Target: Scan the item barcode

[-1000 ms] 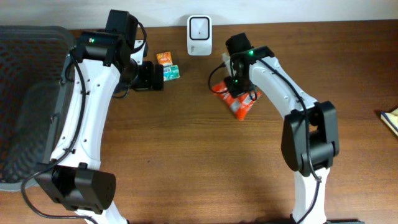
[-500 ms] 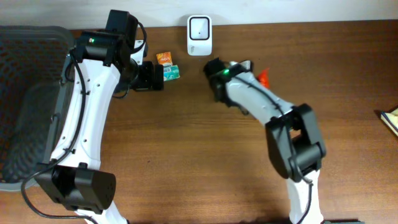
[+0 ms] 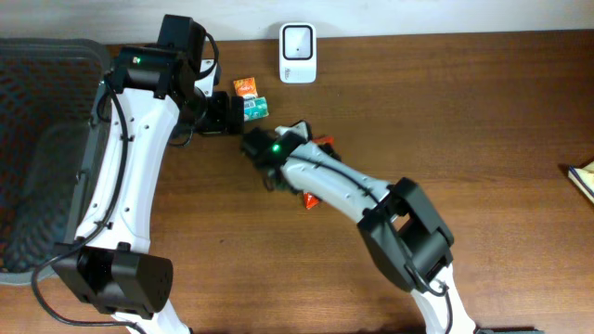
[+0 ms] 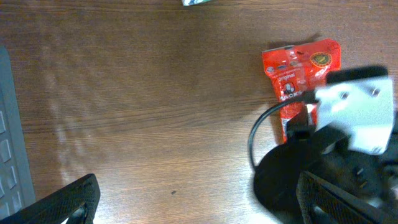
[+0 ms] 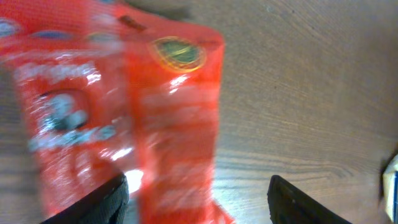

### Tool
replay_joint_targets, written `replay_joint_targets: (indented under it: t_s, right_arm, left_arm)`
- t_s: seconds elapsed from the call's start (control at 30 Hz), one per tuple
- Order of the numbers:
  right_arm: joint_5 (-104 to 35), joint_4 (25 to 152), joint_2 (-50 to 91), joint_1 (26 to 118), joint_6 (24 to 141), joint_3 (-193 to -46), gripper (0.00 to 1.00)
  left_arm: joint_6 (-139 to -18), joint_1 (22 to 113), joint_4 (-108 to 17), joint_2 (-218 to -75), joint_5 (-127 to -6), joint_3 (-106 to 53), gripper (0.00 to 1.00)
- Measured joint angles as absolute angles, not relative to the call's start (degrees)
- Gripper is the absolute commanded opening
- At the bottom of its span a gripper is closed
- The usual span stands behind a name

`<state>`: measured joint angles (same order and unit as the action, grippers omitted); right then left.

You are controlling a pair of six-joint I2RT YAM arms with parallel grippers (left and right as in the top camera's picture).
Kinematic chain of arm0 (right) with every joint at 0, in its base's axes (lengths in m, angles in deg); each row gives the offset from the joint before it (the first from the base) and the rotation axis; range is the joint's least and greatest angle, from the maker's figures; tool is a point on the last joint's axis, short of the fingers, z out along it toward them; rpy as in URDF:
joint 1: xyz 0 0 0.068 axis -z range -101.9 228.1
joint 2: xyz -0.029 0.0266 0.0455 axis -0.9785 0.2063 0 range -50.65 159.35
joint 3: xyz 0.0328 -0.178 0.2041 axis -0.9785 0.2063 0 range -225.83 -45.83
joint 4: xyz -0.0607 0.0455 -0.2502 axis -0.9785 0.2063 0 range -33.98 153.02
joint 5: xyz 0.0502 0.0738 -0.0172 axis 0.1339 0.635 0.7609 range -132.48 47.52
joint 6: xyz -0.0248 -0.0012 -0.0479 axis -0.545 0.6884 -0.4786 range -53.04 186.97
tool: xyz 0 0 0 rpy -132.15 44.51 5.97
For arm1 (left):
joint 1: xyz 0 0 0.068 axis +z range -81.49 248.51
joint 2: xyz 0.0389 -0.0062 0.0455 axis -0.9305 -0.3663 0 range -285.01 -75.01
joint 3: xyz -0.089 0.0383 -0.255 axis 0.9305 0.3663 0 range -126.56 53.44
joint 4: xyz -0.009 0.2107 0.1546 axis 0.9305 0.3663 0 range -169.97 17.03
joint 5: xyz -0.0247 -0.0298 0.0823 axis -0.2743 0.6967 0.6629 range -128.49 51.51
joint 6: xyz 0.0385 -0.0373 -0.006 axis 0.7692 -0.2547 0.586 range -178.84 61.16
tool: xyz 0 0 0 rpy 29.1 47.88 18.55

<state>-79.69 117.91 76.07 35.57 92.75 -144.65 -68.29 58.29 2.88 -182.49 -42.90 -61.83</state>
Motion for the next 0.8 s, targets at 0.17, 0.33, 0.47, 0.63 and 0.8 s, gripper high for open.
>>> replay_joint_targets:
  t_s: [0.17,0.33,0.47,0.63,0.8]
  right_arm:
    - [-70.57,113.21,76.07,32.88,78.19,-145.40,0.74]
    - [-69.35,106.80,76.18,28.99,76.75,-145.42,0.71]
    - [-70.16,105.32,77.66,31.33,76.18,-144.55,0.64]
    - [-72.23,97.47,76.77,33.61,76.02,-137.53,0.24]
    - [-74.00,98.65,75.89,37.10,75.83,-135.82,0.04]
  left_arm:
    - [-68.51,58.44,2.73,-182.47,-42.29,-61.83,0.99]
    - [-68.51,58.23,2.77,-182.49,-42.13,-61.83,0.99]
    - [-68.77,58.23,2.38,-182.47,-42.57,-61.83,0.99]
    - [-68.73,58.18,2.68,-182.49,-42.55,-61.83,0.99]
    - [-68.73,58.18,2.71,-182.49,-42.55,-61.83,0.99]
